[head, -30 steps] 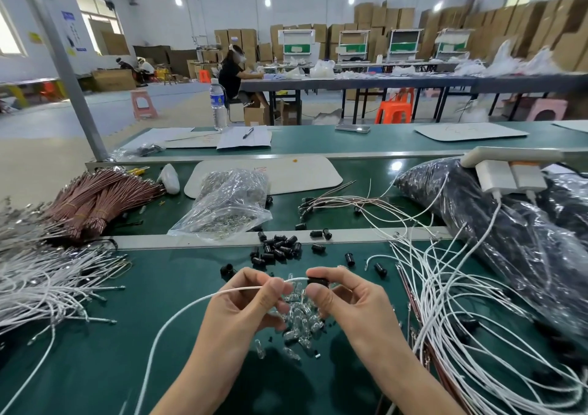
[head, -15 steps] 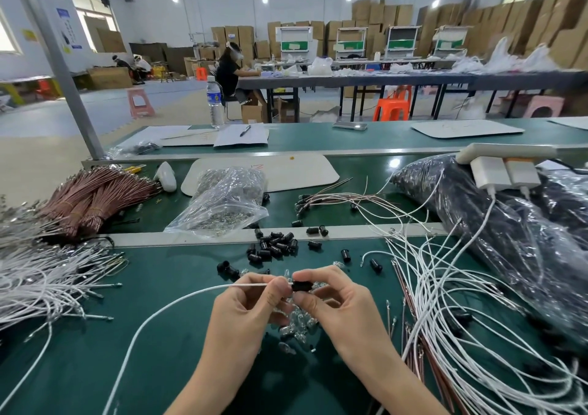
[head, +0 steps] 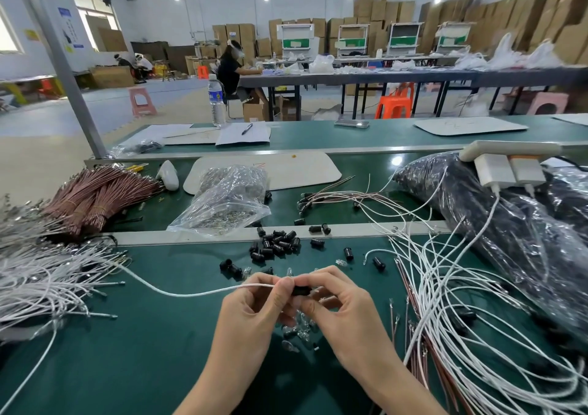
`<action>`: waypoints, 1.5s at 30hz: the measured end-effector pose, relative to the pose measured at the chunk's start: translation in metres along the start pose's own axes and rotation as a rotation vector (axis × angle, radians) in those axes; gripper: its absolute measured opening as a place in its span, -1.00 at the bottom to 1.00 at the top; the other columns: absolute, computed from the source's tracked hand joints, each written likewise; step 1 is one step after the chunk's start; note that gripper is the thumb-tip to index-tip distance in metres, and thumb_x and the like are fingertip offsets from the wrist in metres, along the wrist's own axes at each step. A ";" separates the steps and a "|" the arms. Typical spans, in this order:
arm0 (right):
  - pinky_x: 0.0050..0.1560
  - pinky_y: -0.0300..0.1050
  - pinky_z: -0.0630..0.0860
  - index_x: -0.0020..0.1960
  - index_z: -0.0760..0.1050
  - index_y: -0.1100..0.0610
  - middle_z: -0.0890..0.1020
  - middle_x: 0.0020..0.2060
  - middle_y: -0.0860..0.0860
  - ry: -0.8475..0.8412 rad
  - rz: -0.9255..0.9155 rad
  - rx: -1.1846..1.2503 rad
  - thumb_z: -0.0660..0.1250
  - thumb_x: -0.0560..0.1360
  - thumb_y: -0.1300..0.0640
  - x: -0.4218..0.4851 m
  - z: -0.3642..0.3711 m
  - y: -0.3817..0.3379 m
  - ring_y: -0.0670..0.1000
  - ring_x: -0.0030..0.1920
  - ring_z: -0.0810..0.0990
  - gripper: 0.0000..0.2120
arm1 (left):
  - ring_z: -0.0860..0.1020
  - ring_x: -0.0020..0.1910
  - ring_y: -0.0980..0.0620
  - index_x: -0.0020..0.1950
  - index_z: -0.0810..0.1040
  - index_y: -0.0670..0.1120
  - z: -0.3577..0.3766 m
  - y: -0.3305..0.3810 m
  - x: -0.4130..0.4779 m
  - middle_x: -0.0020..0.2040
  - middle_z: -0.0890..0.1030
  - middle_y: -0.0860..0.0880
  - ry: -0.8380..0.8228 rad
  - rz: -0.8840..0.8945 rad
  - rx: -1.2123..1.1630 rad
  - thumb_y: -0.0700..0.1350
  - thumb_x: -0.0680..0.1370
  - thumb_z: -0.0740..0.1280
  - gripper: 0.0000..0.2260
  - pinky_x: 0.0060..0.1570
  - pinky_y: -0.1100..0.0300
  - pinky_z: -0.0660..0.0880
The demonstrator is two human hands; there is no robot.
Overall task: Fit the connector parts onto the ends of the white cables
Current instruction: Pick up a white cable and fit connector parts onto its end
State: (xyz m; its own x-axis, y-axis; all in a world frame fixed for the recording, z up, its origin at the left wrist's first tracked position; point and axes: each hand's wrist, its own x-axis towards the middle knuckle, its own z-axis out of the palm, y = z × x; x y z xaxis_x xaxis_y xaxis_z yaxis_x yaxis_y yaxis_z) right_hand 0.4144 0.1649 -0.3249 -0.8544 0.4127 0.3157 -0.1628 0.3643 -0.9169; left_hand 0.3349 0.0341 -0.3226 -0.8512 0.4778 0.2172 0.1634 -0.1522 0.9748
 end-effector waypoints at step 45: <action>-0.25 -0.15 0.58 -0.02 0.68 -0.03 0.73 -0.09 0.11 0.028 0.276 0.540 0.52 0.41 -0.08 0.005 -0.009 -0.007 0.00 -0.23 0.65 -0.81 | 0.66 -0.26 -0.05 -0.18 0.70 -0.07 -0.003 0.007 0.001 -0.13 0.69 -0.17 0.065 -0.109 -0.294 0.07 0.37 0.47 -0.78 -0.29 0.19 0.60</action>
State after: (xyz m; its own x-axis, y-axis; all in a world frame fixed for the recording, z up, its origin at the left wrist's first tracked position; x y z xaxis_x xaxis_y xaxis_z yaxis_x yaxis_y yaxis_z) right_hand 0.4157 0.1721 -0.3151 -0.8888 0.4559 0.0478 -0.1702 -0.2314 -0.9579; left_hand 0.3335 0.0314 -0.3159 -0.8874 0.4501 0.0995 -0.0733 -0.3510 0.9335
